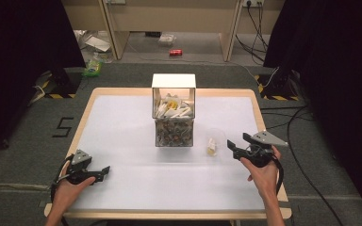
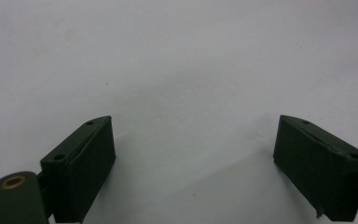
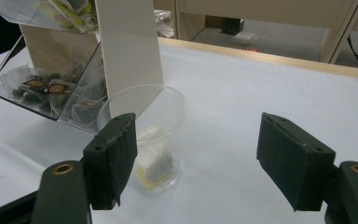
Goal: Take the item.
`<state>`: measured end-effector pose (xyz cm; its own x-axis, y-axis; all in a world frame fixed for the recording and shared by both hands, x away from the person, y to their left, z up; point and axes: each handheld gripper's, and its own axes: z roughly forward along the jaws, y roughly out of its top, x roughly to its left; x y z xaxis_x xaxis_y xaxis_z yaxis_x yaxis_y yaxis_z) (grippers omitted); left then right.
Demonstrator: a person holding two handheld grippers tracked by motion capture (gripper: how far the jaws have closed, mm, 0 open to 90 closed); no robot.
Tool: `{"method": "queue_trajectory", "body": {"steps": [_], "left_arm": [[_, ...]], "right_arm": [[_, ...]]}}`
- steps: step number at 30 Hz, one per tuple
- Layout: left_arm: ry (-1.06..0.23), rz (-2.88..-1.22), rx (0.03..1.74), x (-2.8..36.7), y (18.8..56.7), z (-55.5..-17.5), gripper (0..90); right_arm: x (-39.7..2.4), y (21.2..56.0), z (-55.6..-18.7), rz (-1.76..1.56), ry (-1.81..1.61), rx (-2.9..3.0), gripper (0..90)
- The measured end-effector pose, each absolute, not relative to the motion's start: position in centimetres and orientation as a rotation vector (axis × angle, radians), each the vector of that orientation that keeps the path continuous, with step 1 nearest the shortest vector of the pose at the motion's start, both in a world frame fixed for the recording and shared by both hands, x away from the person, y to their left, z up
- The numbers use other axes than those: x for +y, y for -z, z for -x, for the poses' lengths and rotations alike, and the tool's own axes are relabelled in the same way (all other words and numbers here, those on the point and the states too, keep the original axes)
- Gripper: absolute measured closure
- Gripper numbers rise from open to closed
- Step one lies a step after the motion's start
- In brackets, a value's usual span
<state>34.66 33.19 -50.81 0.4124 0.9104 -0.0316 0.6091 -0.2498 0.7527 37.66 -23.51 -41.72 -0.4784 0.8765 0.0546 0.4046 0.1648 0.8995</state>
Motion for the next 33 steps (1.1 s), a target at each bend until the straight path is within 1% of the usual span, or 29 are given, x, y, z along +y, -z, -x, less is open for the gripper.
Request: {"method": "queue_trajectory", "body": {"steps": [11,33], "left_arm": [[-0.548,-1.968,1.289,33.2,50.8,-34.7,11.9],[-0.547,-1.967,1.289,33.2,50.8,-34.7,11.9]], "right_arm": [[-24.3,42.7,-37.1,-1.234,-1.257,1.967,29.5],[-24.3,44.8,-36.2,-1.269,-1.231,2.028,27.6]]}}
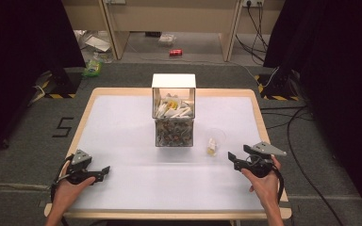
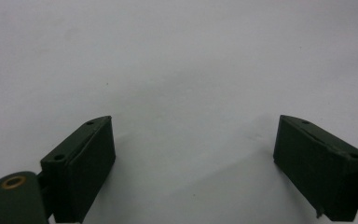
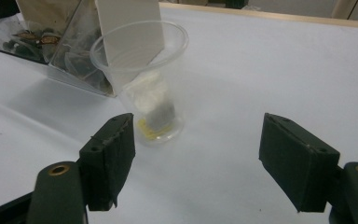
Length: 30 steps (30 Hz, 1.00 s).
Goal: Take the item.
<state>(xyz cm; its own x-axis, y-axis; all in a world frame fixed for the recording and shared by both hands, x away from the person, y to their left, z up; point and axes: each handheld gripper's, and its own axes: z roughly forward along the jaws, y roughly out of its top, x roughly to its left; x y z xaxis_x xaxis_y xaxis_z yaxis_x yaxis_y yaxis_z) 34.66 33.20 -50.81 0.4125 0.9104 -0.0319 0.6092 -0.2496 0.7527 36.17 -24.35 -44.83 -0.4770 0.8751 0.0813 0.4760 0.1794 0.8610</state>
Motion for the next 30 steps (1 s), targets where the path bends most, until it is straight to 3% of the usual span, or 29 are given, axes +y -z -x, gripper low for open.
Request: {"method": "queue_trajectory", "body": {"steps": [30], "left_arm": [[-0.553,-1.972,1.288,33.2,50.8,-34.6,11.8]], "right_arm": [[-25.4,48.1,-34.2,-1.353,-1.135,2.084,23.0]]}}
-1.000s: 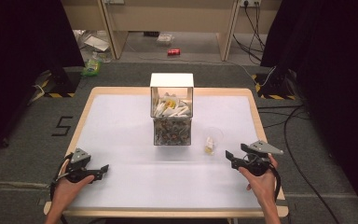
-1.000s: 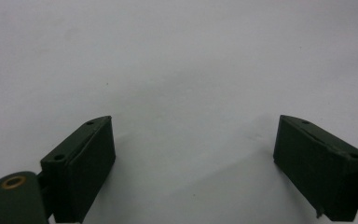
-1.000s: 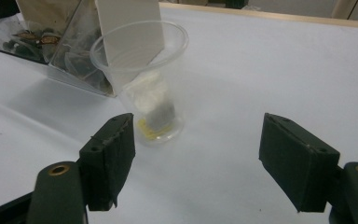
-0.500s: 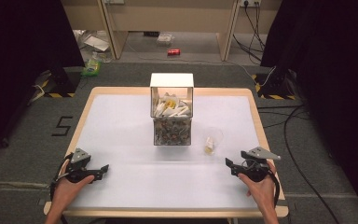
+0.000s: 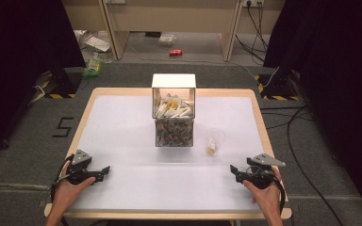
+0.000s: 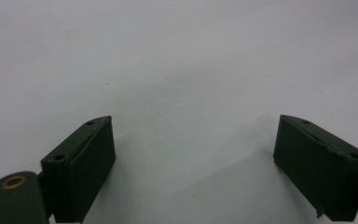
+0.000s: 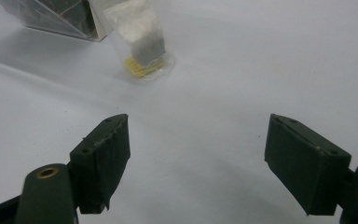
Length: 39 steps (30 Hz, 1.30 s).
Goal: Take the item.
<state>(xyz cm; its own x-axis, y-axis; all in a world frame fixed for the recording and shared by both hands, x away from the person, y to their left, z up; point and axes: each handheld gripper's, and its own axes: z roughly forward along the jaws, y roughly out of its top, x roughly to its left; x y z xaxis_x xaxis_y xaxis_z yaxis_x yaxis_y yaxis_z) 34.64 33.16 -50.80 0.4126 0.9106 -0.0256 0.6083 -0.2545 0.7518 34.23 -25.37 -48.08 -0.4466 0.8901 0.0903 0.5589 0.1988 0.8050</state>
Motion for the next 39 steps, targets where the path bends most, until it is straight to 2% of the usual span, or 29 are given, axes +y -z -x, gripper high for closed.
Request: {"method": "queue_trajectory", "body": {"steps": [29,39], "left_arm": [[-0.554,-1.972,1.288,33.1,50.8,-34.6,11.8],[-0.554,-1.972,1.288,33.1,50.8,-34.6,11.8]], "right_arm": [[-25.1,49.7,-30.9,-1.289,-0.956,2.200,20.5],[-25.4,50.1,-30.1,-1.272,-0.993,2.184,19.7]]}}
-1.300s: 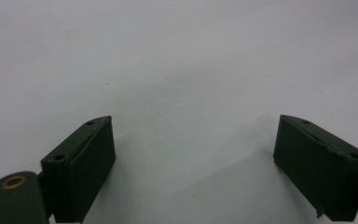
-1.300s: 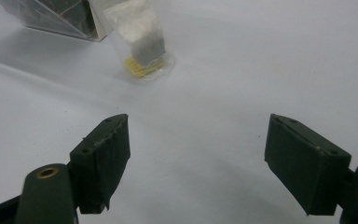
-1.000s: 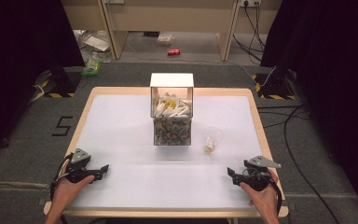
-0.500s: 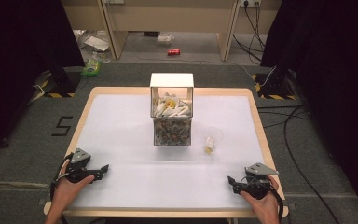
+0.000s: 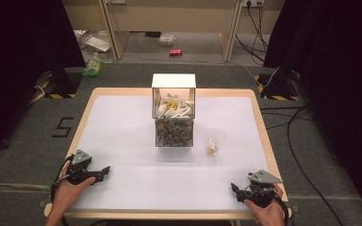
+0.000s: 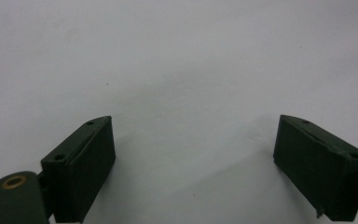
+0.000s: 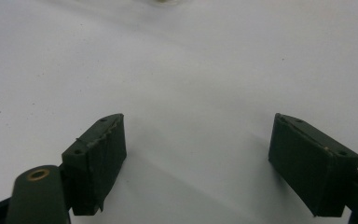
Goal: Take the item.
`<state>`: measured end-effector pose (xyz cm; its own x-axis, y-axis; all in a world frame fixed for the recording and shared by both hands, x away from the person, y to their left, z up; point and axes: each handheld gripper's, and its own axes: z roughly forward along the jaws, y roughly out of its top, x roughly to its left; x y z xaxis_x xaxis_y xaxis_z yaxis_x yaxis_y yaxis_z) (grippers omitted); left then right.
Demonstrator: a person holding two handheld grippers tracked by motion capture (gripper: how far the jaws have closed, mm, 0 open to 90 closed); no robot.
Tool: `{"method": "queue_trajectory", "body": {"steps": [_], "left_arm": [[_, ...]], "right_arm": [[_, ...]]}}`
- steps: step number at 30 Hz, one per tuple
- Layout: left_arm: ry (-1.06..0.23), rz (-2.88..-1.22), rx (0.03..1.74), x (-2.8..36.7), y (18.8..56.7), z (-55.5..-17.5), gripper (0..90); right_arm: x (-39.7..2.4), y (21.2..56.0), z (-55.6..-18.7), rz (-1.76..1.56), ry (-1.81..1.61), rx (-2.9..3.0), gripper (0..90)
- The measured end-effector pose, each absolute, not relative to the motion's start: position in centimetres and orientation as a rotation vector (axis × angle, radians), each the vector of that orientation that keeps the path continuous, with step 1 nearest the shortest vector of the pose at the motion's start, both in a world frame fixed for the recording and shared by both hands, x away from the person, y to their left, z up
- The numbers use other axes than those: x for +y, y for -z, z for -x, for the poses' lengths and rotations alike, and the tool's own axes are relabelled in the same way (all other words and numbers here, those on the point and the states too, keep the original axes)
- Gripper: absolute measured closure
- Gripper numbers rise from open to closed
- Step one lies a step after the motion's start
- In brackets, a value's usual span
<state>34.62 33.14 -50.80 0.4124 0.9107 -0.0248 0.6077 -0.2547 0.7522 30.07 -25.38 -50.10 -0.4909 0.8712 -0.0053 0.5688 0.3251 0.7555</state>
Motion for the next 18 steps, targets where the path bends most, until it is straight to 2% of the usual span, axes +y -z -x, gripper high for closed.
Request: {"method": "queue_trajectory", "body": {"steps": [18], "left_arm": [[-0.554,-1.972,1.288,33.14,50.80,-34.62,11.8]], "right_arm": [[-25.45,50.17,-29.94,-1.271,-0.998,2.178,19.7]]}}
